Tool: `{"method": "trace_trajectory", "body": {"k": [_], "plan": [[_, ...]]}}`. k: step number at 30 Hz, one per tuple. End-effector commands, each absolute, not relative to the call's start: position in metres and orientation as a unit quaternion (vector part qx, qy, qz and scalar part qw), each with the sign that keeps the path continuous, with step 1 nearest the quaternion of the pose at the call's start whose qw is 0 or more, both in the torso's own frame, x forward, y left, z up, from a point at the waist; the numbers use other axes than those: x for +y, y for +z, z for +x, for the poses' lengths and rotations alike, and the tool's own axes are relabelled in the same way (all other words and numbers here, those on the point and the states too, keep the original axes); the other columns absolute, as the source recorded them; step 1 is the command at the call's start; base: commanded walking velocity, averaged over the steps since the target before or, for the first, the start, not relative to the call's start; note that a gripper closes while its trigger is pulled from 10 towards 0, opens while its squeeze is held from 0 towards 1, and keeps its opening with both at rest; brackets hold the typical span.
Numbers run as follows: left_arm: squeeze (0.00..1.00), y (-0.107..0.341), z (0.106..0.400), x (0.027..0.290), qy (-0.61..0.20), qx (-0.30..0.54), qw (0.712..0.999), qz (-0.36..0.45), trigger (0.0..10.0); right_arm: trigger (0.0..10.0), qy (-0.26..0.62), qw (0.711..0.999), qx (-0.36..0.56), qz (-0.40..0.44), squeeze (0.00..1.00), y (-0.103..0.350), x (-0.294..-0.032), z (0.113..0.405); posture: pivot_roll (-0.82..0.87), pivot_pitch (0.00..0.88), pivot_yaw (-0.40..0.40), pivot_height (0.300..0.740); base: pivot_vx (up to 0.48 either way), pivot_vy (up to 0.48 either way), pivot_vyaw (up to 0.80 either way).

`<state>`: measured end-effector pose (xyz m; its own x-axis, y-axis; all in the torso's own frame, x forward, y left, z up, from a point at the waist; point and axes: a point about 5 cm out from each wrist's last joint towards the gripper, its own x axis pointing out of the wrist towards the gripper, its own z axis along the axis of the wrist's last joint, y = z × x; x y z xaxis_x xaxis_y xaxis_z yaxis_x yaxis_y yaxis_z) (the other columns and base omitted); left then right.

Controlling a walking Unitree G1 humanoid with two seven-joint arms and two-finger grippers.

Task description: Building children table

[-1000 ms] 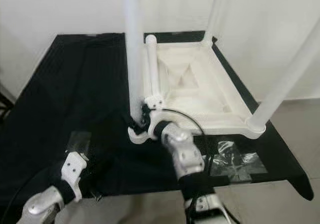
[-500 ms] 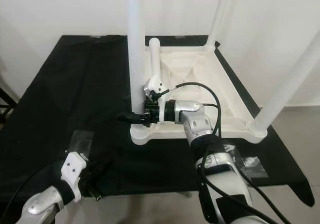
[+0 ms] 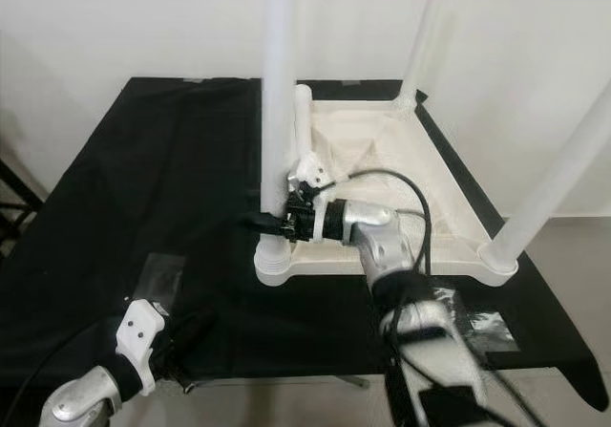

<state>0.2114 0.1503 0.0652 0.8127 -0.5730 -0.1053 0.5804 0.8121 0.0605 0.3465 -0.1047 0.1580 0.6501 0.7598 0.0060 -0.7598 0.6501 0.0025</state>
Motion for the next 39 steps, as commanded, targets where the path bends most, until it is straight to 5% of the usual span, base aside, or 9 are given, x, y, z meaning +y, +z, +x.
{"method": "trace_trajectory", "body": {"k": [1, 15, 16, 17, 18, 26, 27, 34, 39], "plan": [[0.0, 0.067, 0.21, 0.152, -0.306, 0.041, 0.95, 0.039, 10.0, 0.0, 0.155, 0.983, 0.096, 0.001, 0.0, 0.113, -0.122, 0.327, 0.0, 0.063, -0.014, 0.74, 0.0, 0.0, 0.0], [0.0, 0.066, 0.22, 0.154, -0.305, 0.043, 0.951, 0.034, 10.0, 0.0, 0.169, 0.983, 0.076, -0.011, 0.0, 0.108, -0.094, 0.321, -0.01, 0.045, 0.007, 0.74, 0.0, 0.0, 0.0], [0.0, 0.066, 0.221, 0.155, -0.301, 0.042, 0.952, 0.036, 10.0, 10.0, 0.165, 0.983, 0.075, -0.013, 0.0, 0.113, -0.094, 0.325, -0.01, 0.043, 0.007, 0.74, 0.0, 0.0, 0.0], [0.0, 0.066, 0.221, 0.155, -0.301, 0.042, 0.952, 0.036, 10.0, 10.0, 0.165, 0.983, 0.075, -0.013, 0.0, 0.113, -0.094, 0.325, -0.01, 0.043, 0.007, 0.74, 0.0, 0.0, 0.0], [0.0, 0.066, 0.222, 0.154, -0.3, 0.041, 0.952, 0.036, 10.0, 10.0, 0.243, 0.969, 0.047, 0.008, 1.0, 0.133, -0.085, 0.334, 0.0, 0.035, 0.008, 0.74, 0.0, 0.0, 0.0], [0.0, 0.066, 0.224, 0.153, -0.302, 0.041, 0.952, 0.034, 10.0, 10.0, 0.407, 0.913, -0.003, -0.007, 1.0, 0.164, -0.08, 0.343, 0.0, 0.028, 0.005, 0.74, 0.0, 0.0, 0.0], [0.0, 0.066, 0.224, 0.153, -0.302, 0.041, 0.952, 0.034, 10.0, 10.0, 0.472, 0.881, -0.008, -0.023, 0.0, 0.17, -0.08, 0.344, 0.01, 0.027, 0.003, 0.74, 0.0, 0.0, 0.0], [0.0, 0.065, 0.224, 0.153, -0.299, 0.04, 0.953, 0.036, 10.0, 10.0, 0.605, 0.794, 0.02, -0.055, 0.0, 0.18, -0.084, 0.353, 0.03, 0.017, 0.007, 0.74, 0.0, 0.0, 0.0], [0.0, 0.064, 0.224, 0.153, -0.3, 0.041, 0.952, 0.035, 10.0, 0.0, 0.618, 0.785, 0.043, -0.024, 0.0, 0.184, -0.081, 0.362, 0.03, 0.019, 0.008, 0.74, 0.0, 0.0, 0.0]]}}
